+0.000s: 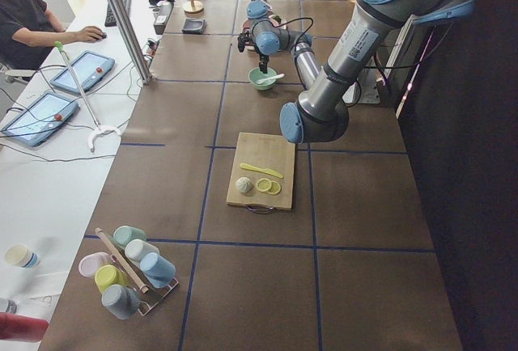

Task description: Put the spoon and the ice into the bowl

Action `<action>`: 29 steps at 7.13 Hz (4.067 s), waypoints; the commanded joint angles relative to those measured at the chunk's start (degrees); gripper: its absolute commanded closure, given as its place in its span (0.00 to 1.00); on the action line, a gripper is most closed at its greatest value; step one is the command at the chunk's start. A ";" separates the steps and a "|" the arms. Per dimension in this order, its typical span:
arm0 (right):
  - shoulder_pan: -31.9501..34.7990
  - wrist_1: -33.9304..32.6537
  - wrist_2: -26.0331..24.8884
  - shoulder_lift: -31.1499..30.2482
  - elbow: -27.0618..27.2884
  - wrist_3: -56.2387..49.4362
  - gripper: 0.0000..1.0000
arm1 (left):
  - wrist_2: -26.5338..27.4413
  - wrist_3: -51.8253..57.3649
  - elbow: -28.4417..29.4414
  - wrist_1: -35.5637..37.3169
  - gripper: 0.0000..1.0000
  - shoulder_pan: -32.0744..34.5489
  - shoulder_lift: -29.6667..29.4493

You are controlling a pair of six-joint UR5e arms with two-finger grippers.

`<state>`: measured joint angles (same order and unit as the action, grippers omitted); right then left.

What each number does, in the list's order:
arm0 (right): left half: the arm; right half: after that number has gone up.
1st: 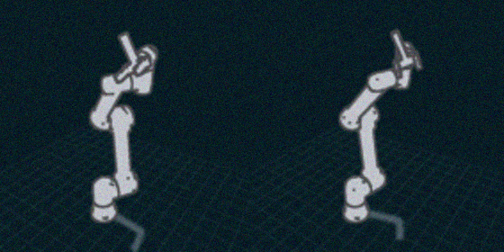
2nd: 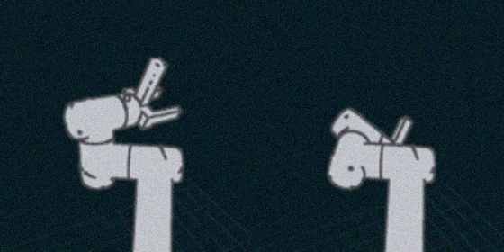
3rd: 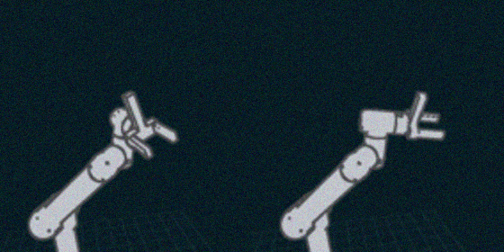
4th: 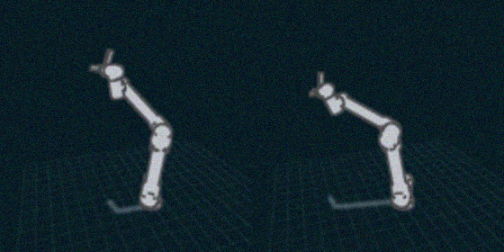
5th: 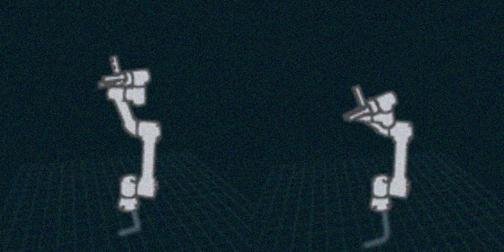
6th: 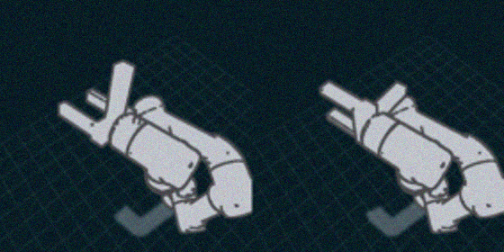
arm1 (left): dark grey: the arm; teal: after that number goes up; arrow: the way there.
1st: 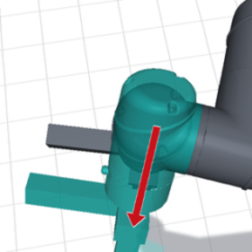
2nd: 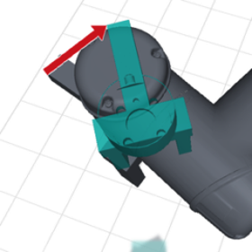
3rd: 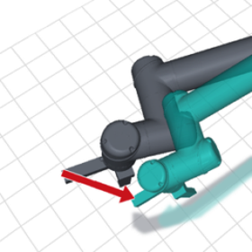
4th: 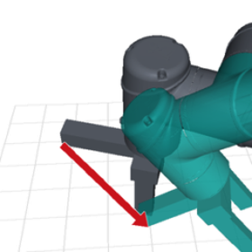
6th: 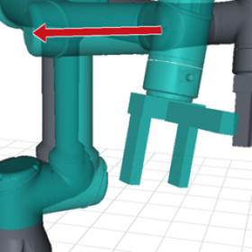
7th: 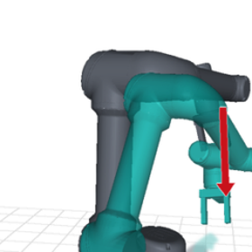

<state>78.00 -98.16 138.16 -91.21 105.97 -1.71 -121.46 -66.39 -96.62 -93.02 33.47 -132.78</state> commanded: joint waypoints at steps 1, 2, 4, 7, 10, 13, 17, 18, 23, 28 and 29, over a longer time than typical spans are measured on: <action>-7.29 0.33 -0.08 2.25 10.88 18.12 0.01 | -0.45 0.55 -8.28 -0.32 0.27 5.88 8.27; -10.99 1.90 -1.04 7.14 11.62 28.94 0.01 | -0.53 0.73 -8.84 -0.23 0.27 8.17 10.24; -25.54 2.00 -15.39 14.54 11.54 44.35 0.01 | -0.88 10.78 -14.43 0.12 0.24 11.59 20.13; -34.31 8.12 -21.26 18.17 6.02 50.38 0.02 | -9.50 12.78 -17.36 0.29 0.00 17.94 29.83; -35.63 9.83 -24.51 17.21 3.99 51.64 0.03 | -9.50 12.69 -17.11 0.21 0.00 18.56 30.65; -36.34 9.83 -24.43 17.12 2.49 51.72 0.04 | -9.50 11.55 -17.46 0.29 0.00 18.47 30.65; -37.30 9.83 -24.25 15.98 2.57 51.81 0.23 | -9.50 10.76 -17.54 0.29 0.00 18.39 30.38; -37.39 9.83 -24.34 15.89 2.49 51.81 0.35 | -9.50 10.84 -17.46 0.29 0.00 18.39 30.38; -37.39 9.83 -23.64 15.98 3.18 51.72 1.00 | -9.41 10.84 -17.81 0.12 0.00 18.47 30.56; -45.00 9.83 -23.27 24.92 7.69 58.88 1.00 | -9.76 11.63 -20.87 -0.23 0.00 19.08 33.52; -46.95 9.83 -24.68 29.47 5.24 63.89 1.00 | -9.42 11.63 -21.06 -0.23 0.00 19.09 34.24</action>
<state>34.09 -88.33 114.88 -66.51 113.44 56.63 -131.06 -54.81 -116.98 -93.20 52.40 -99.96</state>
